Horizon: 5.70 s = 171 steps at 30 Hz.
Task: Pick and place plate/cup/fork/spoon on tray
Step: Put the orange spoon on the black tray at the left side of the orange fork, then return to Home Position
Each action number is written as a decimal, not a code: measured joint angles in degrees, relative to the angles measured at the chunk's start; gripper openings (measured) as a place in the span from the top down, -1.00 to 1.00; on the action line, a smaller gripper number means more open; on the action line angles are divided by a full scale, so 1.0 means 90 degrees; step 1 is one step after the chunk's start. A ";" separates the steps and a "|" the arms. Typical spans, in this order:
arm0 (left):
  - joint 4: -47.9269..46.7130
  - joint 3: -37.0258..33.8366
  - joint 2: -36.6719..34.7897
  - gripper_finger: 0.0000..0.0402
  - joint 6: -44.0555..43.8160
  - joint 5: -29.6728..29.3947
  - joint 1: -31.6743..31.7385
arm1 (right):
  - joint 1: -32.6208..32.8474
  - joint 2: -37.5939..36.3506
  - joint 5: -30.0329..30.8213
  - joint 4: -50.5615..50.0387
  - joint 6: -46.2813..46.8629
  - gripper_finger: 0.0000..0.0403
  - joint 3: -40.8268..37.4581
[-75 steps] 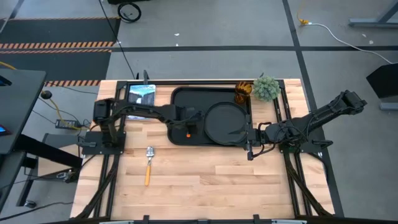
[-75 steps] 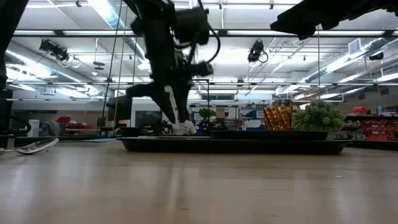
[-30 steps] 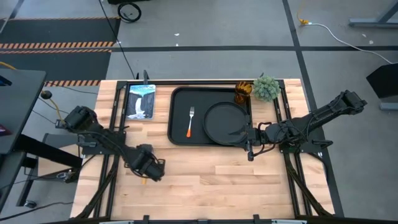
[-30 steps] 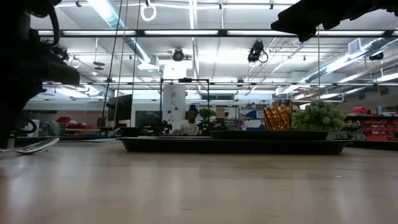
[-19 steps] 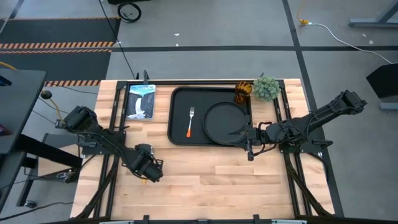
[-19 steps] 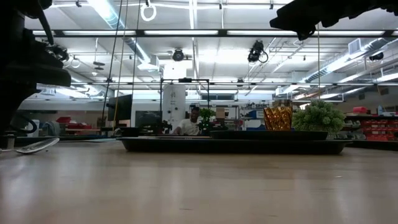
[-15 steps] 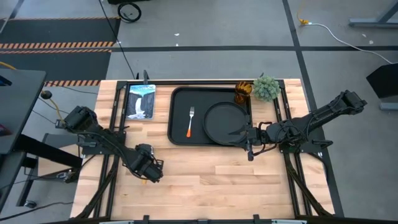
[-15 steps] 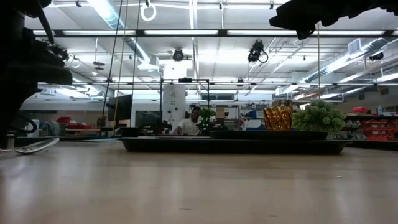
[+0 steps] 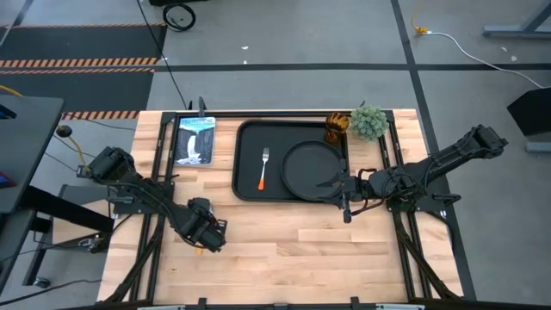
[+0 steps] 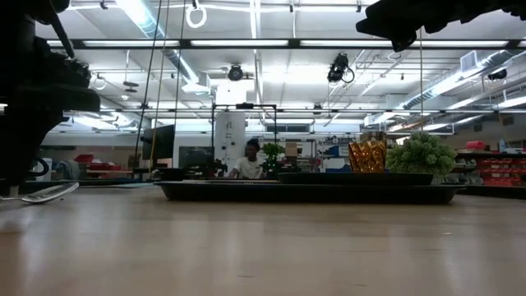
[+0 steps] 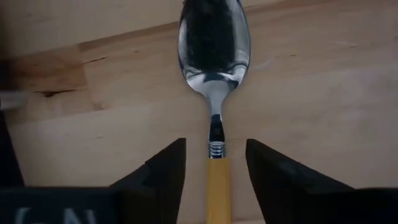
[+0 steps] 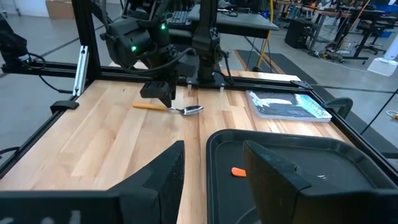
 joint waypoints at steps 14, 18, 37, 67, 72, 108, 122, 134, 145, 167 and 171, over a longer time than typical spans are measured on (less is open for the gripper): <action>0.1383 -0.0933 -0.0119 0.33 -0.0074 0.0355 0.0086 | 0.0002 -0.0002 -0.0121 0.0102 0.0041 0.15 0.0000; 0.1410 -0.0914 -0.0253 0.45 -0.0084 0.0364 0.0085 | 0.0002 -0.0002 -0.0121 0.0132 0.0018 0.15 0.0000; 0.1232 -0.0829 -0.0488 0.75 -0.0132 0.0242 0.0245 | 0.0002 -0.0002 -0.0119 0.0152 -0.0075 0.15 0.0000; 0.2411 0.0583 -0.0645 0.74 0.4317 -0.1948 0.3878 | 0.0002 0.0000 -0.0147 0.0218 -0.0074 0.16 0.0000; 0.3295 0.0590 -0.0263 0.74 0.5089 -0.1938 0.4441 | 0.0000 0.0000 -0.0151 0.0218 -0.0073 0.16 0.0002; 0.3890 0.0679 0.0776 0.28 0.7476 -0.1017 0.5055 | -0.0138 -0.0045 0.0406 0.0151 -0.0418 0.16 0.0002; 0.4609 0.1158 -0.0008 0.29 1.0484 -0.0622 0.3753 | -0.0126 -0.2284 0.0296 -0.2052 -0.0311 0.19 0.0002; 0.4456 0.1144 -0.1567 0.30 1.1819 0.0084 0.2625 | -0.0129 -0.3730 0.0030 -0.2747 0.0041 0.20 0.0001; 0.4666 0.0064 -0.2868 0.30 1.2308 0.0564 0.2572 | -0.0129 -0.4384 -0.0222 -0.1920 0.0470 0.22 -0.0727; 0.7336 -0.3682 -0.6703 0.30 1.2130 0.0955 0.2582 | -0.0136 -0.5680 0.0587 0.0250 0.1753 0.38 -0.3208; 0.7414 -0.4192 -0.7509 0.30 1.2132 0.0855 0.2582 | -0.0136 -0.5680 0.0865 0.0248 0.1842 0.38 -0.3208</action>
